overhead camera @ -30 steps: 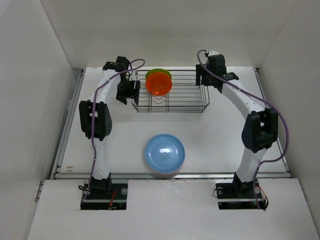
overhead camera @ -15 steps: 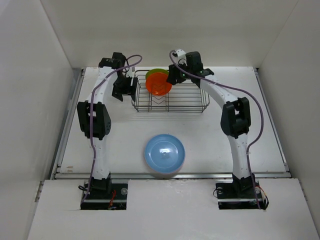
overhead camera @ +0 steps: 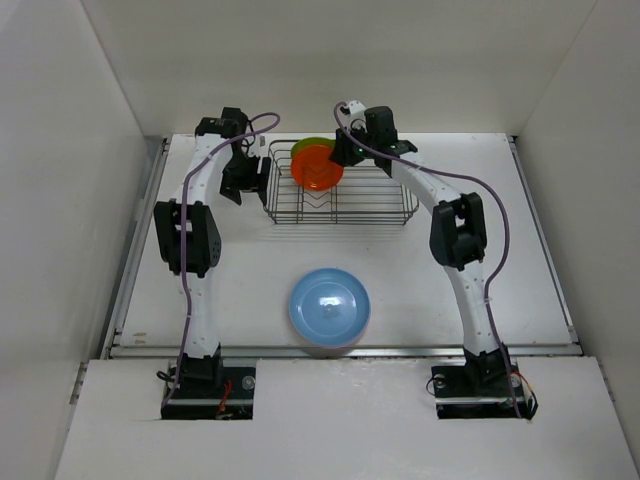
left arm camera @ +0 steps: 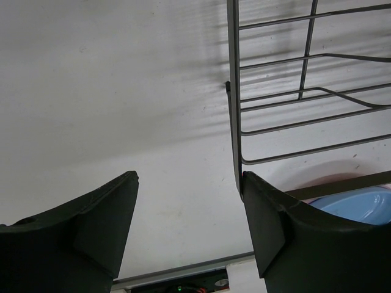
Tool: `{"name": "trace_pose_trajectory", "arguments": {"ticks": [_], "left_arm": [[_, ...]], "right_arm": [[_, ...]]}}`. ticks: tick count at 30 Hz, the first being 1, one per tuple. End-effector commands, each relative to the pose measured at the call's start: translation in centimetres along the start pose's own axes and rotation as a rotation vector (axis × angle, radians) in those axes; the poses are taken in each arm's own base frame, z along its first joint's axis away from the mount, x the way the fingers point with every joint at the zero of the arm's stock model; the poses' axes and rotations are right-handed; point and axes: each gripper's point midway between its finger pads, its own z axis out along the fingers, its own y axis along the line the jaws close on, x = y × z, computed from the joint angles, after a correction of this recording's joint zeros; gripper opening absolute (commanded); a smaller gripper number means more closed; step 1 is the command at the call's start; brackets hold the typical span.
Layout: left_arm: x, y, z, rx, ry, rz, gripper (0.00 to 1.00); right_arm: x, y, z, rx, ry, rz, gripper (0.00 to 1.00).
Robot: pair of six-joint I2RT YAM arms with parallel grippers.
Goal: Unload the plates from the dish rack
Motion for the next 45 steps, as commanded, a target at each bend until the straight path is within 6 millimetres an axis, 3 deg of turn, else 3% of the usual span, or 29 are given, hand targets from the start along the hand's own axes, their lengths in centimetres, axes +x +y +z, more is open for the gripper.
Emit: {"name": "trace_pose_trajectory", "arguments": {"ticks": [1,3,6,10,15,17,20,23,26,27,28,30,31,32,34,35,37,38,39,40,41,44,45], "left_arm": [[0.9,1.4,0.5,-0.046,0.046,0.014,0.65],[0.9,1.4,0.5,-0.046,0.046,0.014,0.65],[1.0,1.4,0.9,-0.046,0.055,0.013,0.65],[1.0,1.0,0.9,-0.023,0.055,0.012,0.66],[0.7,0.8,0.8,-0.014,0.052,0.002,0.66],[0.7,1.6,0.4,-0.064,0.043,0.004,0.66],[0.5,2.4,-0.7,-0.118,0.018,0.008,0.70],[0.3,2.6,-1.4,-0.132,0.000,0.019,0.70],[-0.2,2.5,-2.4,-0.132,-0.026,0.042,0.70],[-0.3,2.4,-3.1,-0.132,-0.040,0.044,0.71],[-0.3,2.4,-3.1,-0.132,-0.040,0.044,0.71],[-0.9,2.2,-4.3,-0.133,-0.073,0.056,0.71],[-0.9,2.2,-4.6,-0.133,-0.074,0.056,0.71],[-1.5,2.1,-5.2,-0.133,-0.100,0.059,0.71],[-2.1,1.6,-5.9,-0.109,-0.131,0.063,0.71],[-2.9,1.2,-6.2,-0.089,-0.163,0.093,0.71],[-5.2,-0.5,-7.8,-0.032,-0.280,0.171,0.71],[-6.2,-1.4,-8.4,-0.034,-0.331,0.245,0.71],[-6.7,-2.0,-8.9,-0.036,-0.369,0.286,0.71],[-8.4,-3.3,-9.6,-0.037,-0.453,0.352,0.71],[-9.0,-3.9,-10.0,-0.046,-0.490,0.365,0.71],[-10.8,-5.0,-11.7,-0.080,-0.596,0.369,0.71],[-10.9,-4.9,-11.7,-0.084,-0.597,0.351,0.71]], "right_arm": [[-1.9,0.8,1.3,-0.055,-0.083,-0.013,0.35],[-2.1,0.9,1.3,-0.056,-0.091,-0.007,0.16],[-2.6,1.2,1.0,-0.067,-0.099,-0.012,0.00],[-3.8,2.3,-0.8,-0.091,-0.118,-0.023,0.00],[-11.0,3.9,-5.7,-0.033,-0.282,-0.089,0.00],[-13.6,5.0,-7.2,0.009,-0.347,-0.091,0.00],[-18.2,6.5,-10.9,0.038,-0.491,-0.081,0.00],[-19.7,7.9,-13.1,0.028,-0.556,-0.046,0.00],[-19.8,8.3,-14.4,0.033,-0.541,-0.018,0.00],[-18.7,8.3,-14.6,0.042,-0.476,0.002,0.00],[-19.0,8.6,-16.5,0.042,-0.462,0.018,0.00],[-16.8,8.7,-18.3,0.039,-0.369,0.085,0.00],[-12.0,7.8,-18.2,0.052,-0.238,0.152,0.00],[-12.3,8.8,-22.0,0.056,-0.263,0.166,0.00],[-8.7,9.7,-24.7,0.038,-0.210,0.268,0.00],[-5.6,10.4,-27.2,0.051,-0.180,0.303,0.00],[-1.8,10.7,-29.3,0.089,-0.118,0.380,0.00],[3.0,10.3,-29.9,0.143,0.000,0.450,0.00],[4.1,11.2,-31.7,0.147,0.013,0.473,0.00],[7.6,11.8,-33.1,0.176,0.098,0.546,0.00],[8.5,12.0,-33.4,0.186,0.132,0.580,0.00],[13.6,12.2,-35.4,0.284,0.185,0.729,0.00],[17.0,12.2,-35.4,0.319,0.244,0.779,0.00]]}}
